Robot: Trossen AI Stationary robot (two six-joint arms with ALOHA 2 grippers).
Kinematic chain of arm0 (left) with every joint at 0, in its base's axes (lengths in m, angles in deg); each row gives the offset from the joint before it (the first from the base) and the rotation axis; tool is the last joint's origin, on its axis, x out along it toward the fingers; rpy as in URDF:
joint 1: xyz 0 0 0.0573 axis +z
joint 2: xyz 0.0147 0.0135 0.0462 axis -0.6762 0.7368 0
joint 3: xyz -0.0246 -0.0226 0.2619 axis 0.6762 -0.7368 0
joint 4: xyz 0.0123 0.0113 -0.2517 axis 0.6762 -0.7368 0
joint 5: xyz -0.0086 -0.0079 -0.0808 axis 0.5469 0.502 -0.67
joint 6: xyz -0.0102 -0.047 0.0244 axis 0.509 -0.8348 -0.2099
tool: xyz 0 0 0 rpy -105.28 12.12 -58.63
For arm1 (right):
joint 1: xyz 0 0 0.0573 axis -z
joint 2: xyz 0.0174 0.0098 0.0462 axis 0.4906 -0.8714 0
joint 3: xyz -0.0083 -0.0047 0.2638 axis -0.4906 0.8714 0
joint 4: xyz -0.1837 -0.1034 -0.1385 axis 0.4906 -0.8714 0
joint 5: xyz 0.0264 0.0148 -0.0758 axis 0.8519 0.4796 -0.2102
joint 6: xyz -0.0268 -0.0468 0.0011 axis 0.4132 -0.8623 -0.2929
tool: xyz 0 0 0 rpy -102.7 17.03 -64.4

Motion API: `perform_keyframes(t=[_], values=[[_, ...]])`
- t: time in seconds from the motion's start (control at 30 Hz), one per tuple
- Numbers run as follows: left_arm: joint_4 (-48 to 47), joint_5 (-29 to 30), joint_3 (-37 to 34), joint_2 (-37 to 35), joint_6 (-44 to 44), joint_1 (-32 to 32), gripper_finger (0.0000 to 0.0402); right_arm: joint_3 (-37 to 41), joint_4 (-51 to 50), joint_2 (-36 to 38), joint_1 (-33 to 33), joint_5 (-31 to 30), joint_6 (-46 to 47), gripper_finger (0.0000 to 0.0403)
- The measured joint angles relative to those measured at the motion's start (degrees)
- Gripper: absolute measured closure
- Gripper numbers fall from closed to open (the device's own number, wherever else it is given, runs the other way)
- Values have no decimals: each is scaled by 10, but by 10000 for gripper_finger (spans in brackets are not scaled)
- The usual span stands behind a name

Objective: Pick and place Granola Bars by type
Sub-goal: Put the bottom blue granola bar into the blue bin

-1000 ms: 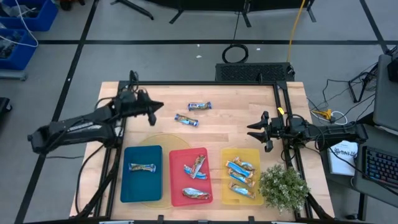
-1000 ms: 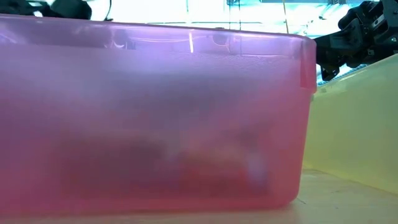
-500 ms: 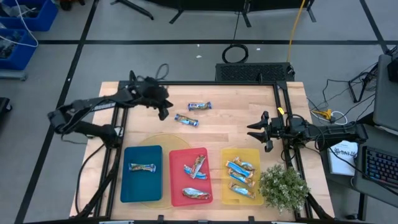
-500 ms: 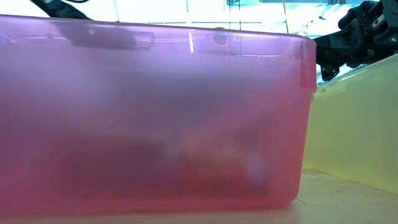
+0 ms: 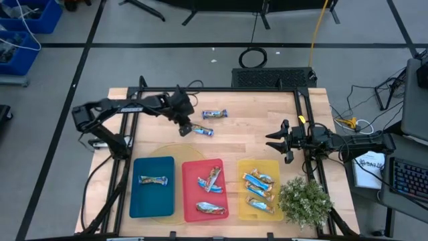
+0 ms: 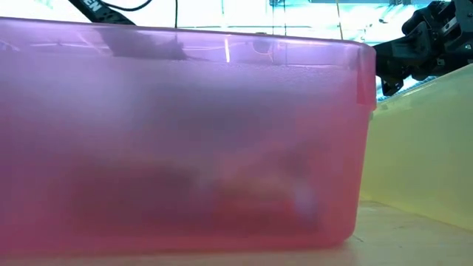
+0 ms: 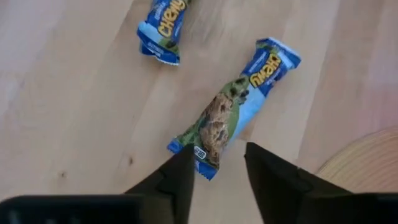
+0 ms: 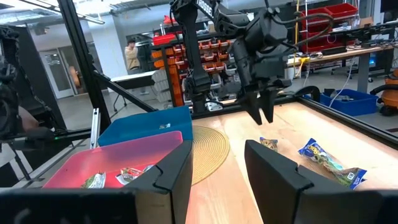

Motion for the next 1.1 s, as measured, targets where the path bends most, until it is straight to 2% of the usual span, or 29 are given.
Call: perform_keyframes(t=[0.23,0.47,0.9,1.0,1.1], values=[[2,9,2,44,-13,-28,199,0,0,0,0,0,0,266],[18,46,2,76,-10,-37,197,0,0,0,0,0,0,266],[59,68,2,114,-3,-34,235,0,1,0,0,0,0,266],[63,69,2,115,5,-38,266,0,1,0,0,0,0,266],[64,69,2,114,15,-44,325,0,1,0,0,0,0,266]])
